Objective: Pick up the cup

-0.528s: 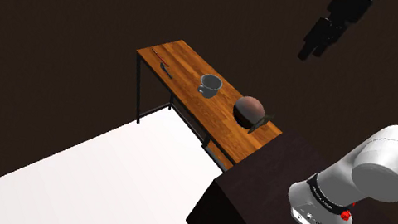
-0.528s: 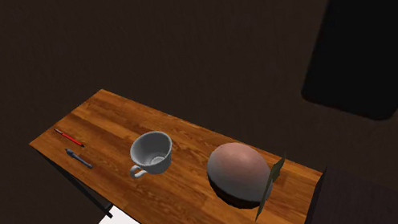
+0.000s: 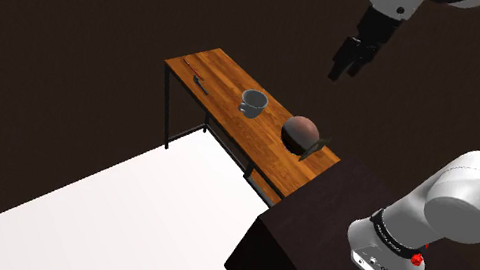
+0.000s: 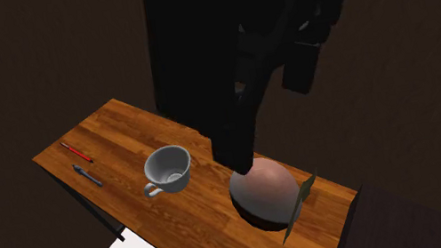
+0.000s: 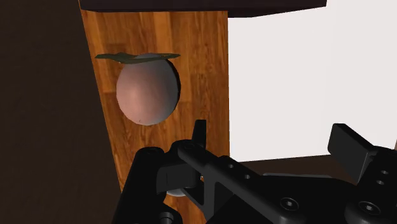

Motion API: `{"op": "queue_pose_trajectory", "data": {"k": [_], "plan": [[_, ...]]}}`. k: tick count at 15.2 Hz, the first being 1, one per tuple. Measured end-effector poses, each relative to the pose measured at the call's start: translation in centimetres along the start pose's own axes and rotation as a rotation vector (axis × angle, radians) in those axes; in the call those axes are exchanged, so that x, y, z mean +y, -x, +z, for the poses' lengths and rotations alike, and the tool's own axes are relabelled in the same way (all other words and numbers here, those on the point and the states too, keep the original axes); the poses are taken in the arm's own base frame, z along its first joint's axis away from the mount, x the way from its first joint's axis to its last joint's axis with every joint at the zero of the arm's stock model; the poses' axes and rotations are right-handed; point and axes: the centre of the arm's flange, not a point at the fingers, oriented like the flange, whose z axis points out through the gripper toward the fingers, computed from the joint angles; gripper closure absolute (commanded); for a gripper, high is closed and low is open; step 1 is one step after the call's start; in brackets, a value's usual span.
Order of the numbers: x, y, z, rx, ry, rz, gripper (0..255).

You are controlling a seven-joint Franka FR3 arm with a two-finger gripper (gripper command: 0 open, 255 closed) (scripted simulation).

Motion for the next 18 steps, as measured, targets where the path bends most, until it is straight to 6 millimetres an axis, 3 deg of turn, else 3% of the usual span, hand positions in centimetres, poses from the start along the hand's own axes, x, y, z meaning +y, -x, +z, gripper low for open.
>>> {"op": "queue_pose_trajectory", "data": {"k": [18], "plan": [[3.0,-15.4,17.2,0.015,-0.01,0.028,0]]}}
